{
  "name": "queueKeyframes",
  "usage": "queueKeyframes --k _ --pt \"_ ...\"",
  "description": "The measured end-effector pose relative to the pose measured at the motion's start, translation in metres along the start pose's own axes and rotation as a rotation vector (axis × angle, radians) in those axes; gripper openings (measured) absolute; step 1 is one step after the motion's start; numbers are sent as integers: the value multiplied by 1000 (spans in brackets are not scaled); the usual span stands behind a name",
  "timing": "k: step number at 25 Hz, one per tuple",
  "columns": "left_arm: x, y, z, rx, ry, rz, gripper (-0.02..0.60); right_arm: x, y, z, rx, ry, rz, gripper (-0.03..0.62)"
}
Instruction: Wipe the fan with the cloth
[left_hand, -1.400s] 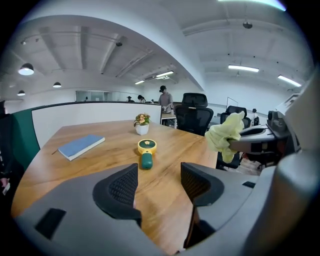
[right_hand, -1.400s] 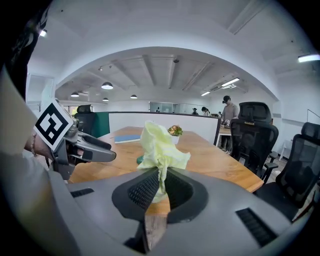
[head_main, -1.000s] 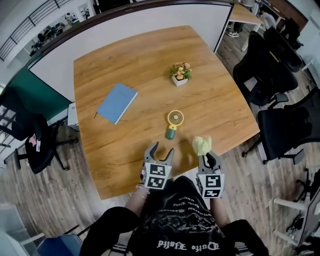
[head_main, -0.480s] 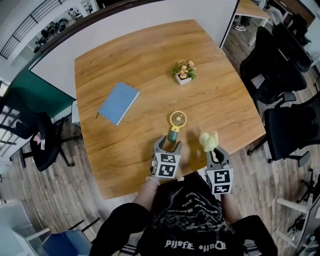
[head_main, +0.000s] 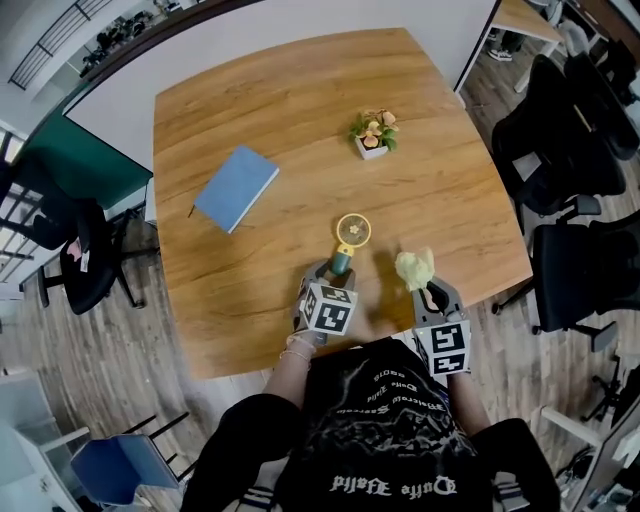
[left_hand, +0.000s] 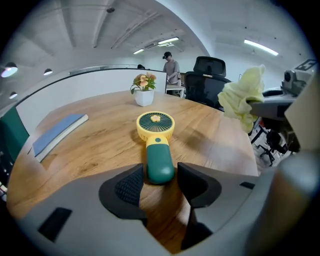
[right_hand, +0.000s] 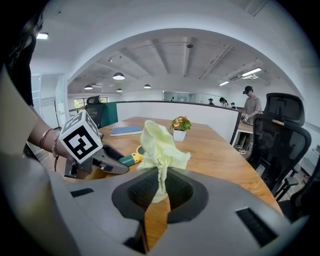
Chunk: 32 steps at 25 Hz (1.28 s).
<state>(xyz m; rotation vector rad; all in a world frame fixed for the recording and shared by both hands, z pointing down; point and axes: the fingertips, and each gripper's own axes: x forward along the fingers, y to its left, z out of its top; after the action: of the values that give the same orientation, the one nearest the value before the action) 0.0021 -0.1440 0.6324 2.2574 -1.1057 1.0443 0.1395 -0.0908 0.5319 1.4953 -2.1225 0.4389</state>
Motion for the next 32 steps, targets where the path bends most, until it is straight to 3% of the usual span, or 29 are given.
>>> queueKeyframes --k 3,7,10,13,17,20,24,28,32 --pt "0 1 1 -14 -13 7 187 8 8 1 -23 11 71 43" --pt "-6 2 3 -28 -49 10 184 20 18 12 -17 2 156 43" --pt "-14 0 7 28 -74 5 184 27 25 22 9 -4 254 43" --pt "-19 -1 7 75 -72 -6 184 34 44 33 -48 14 378 41" --pt "-25 -2 3 79 -71 -25 184 50 93 34 -169 100 567 41" --pt "-28 -8 2 118 -74 -45 184 66 124 21 -214 201 658 41" --pt "-29 -10 -6 169 -45 -33 183 84 137 2 -245 309 667 41" --pt "-32 -7 -9 179 -39 -52 183 94 135 0 -291 288 624 41" --pt "-34 -8 -12 166 -46 -71 183 106 119 8 -368 233 492 40"
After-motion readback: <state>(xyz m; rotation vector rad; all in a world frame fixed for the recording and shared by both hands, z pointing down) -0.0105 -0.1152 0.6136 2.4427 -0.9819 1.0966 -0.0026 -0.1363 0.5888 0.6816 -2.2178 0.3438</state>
